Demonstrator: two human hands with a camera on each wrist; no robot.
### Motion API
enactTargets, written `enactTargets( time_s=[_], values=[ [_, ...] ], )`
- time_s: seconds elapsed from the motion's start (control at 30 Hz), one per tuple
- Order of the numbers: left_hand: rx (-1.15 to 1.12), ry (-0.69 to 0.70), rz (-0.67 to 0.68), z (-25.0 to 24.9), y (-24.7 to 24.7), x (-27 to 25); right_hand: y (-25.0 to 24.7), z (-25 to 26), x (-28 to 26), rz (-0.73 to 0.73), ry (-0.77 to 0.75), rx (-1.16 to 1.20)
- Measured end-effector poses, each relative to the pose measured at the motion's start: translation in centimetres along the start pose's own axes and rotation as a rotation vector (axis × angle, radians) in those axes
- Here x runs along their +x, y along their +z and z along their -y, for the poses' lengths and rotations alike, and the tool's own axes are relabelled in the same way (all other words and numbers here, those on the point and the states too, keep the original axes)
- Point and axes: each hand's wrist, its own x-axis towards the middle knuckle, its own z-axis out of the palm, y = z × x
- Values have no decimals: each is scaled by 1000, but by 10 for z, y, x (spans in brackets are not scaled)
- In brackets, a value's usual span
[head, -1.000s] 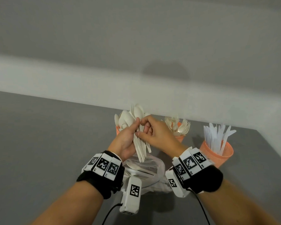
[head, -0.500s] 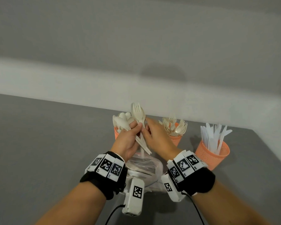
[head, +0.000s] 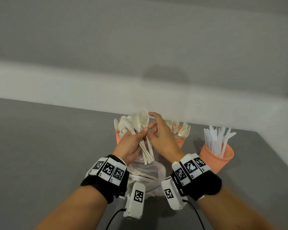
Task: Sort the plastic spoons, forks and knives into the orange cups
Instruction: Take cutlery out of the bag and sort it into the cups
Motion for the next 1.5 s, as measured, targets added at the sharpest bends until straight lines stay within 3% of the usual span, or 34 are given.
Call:
enactTargets(
  time_s=[0.23,0.43,0.57,0.7,0.77,0.93,1.0,1.1,1.2,1.3,1.4,1.5],
  values=[
    [55,3,7,2,-4,1,-2,2,6,86,179,279],
    [282,40,-11,3,-3,0,-16,0,9,10,126,193],
    [326,49,19,-1,5,-1,-30,9,9,96,128,302],
    [349,30,2,-2,10,1,-42,8,13,126,148,245],
    [285,19,-100,-3,9,3,-54,6,16,10,141,227],
    [187,7,-183,-11,4,6,-105,-3,27,-635,-94,25],
    [171,1,-191,-11,6,7,-107,-19,29,-695,-99,-92],
    [173,3,-194,-7,9,7,-85,-49,24,-523,35,-142],
    [187,-1,-204,-5,9,5,-65,-83,20,-221,189,-452],
    [186,-16,-212,-8,4,4,-60,-93,20,-88,188,-662],
    [168,-29,-223,-10,-4,5,-64,-78,22,-250,57,-451],
    [163,-36,-226,-10,-5,6,-61,-68,21,-97,-52,-267]
  ],
)
